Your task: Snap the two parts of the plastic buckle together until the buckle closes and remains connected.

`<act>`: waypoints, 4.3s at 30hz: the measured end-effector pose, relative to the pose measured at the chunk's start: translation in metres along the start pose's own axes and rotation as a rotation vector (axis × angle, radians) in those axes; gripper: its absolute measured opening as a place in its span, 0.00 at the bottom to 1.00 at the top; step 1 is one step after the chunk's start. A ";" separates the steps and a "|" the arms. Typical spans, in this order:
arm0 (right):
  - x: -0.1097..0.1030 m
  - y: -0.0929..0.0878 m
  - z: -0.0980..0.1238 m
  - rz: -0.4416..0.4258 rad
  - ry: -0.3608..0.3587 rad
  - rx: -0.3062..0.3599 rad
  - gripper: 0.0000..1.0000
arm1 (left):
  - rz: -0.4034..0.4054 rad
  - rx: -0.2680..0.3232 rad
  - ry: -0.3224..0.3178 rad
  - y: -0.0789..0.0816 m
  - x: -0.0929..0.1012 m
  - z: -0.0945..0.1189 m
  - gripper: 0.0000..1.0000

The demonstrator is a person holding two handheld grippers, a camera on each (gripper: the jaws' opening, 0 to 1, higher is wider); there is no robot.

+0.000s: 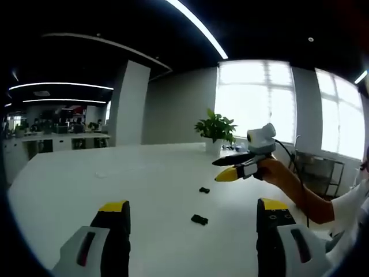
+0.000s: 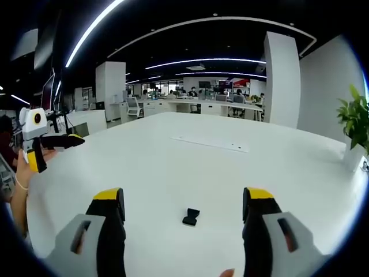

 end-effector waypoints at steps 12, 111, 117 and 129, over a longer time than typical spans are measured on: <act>0.006 0.008 -0.005 -0.047 -0.001 0.037 0.84 | -0.004 0.058 -0.003 0.011 -0.009 0.003 0.91; 0.011 -0.013 -0.010 -0.040 -0.045 -0.009 0.85 | -0.113 -0.325 -0.139 -0.046 -0.013 -0.105 0.80; 0.012 -0.013 -0.010 -0.044 -0.045 -0.009 0.85 | -0.162 -0.340 -0.138 -0.047 -0.013 -0.105 0.72; 0.014 -0.019 -0.019 -0.046 -0.045 -0.049 0.85 | -0.219 -0.343 -0.206 -0.047 -0.006 -0.101 0.47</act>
Point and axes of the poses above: the point that each gripper's makers call its tool centre point, and the gripper's own axes: z roughly backward along the fingers, x roughly to its right, y roughly out of its top, the point moved 7 cm from there along z, roughly backward along the fingers, and after that the axes turned 6 degrees about -x, right-handed, at the moved point
